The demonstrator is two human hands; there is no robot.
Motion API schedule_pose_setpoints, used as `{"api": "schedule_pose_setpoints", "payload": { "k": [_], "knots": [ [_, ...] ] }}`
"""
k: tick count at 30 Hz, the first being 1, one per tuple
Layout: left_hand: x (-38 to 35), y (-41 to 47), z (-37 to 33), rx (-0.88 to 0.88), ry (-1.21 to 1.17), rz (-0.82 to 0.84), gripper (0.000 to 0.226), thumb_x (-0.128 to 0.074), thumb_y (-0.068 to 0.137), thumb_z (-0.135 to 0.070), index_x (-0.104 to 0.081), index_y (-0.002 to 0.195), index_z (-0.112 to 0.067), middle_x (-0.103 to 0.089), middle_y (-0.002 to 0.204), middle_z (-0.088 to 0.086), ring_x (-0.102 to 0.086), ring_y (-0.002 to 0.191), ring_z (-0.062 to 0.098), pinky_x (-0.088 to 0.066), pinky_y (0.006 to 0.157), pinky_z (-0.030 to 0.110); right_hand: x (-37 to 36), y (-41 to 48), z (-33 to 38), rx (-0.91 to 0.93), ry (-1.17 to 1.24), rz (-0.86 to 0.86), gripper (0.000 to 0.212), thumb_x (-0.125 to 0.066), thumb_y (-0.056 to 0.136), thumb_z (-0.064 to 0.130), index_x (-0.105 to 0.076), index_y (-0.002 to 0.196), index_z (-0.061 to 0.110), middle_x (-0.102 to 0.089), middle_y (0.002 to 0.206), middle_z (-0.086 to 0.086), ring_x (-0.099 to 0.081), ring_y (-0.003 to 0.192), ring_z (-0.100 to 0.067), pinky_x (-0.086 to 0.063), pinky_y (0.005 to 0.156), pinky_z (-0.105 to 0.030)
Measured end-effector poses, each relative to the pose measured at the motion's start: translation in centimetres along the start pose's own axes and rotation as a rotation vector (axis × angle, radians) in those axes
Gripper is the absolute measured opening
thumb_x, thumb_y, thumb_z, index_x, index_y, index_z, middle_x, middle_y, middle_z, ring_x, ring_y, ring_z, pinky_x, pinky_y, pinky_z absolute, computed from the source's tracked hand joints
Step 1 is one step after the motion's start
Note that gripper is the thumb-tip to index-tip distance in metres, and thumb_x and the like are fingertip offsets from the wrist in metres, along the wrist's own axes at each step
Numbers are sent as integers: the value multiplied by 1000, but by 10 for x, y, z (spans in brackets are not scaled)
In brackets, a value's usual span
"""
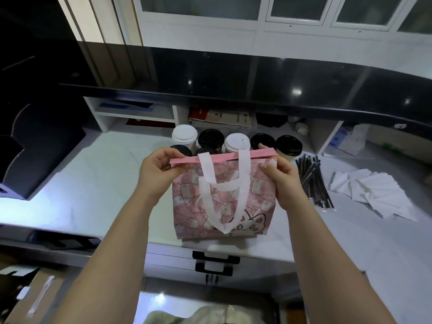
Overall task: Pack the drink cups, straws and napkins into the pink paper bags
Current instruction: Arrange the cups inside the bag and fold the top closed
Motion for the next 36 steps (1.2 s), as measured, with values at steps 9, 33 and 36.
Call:
{"api": "schedule_pose_setpoints", "payload": {
  "k": [9, 33, 36],
  "knots": [
    [3, -3, 7, -39, 18, 34, 34, -67, 76, 19, -64, 68, -13, -76, 88, -1, -71, 92, 19, -56, 80, 31, -7, -14, -6, 163, -29, -292, 33, -76, 79, -3, -53, 83, 21, -57, 75, -6, -55, 74, -21, -51, 69, -35],
    [-28, -19, -8, -509, 878, -109, 23, -73, 70, -20, -70, 91, -28, -70, 89, -13, -61, 86, 14, -25, 86, 29, -10, 2, 18, 752, -1058, 48, 29, -79, 65, 1, -69, 92, 8, -66, 88, -4, -58, 81, -23, -50, 71, -43],
    [-30, -21, -10, -471, 845, -153, 18, -74, 72, -14, -71, 83, -28, -70, 83, -13, -61, 81, 13, -22, 84, 27, -9, 5, 14, 777, -1084, 45, 29, -80, 61, -3, -67, 86, 7, -65, 82, -5, -58, 76, -28, -47, 66, -51]
  ]
}}
Point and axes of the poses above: each hand's wrist, its own y-axis towards the middle knuckle, its own x-axis out of the back of the hand, z = x × y, the point moved 1 cm from there along y, towards the middle knuckle
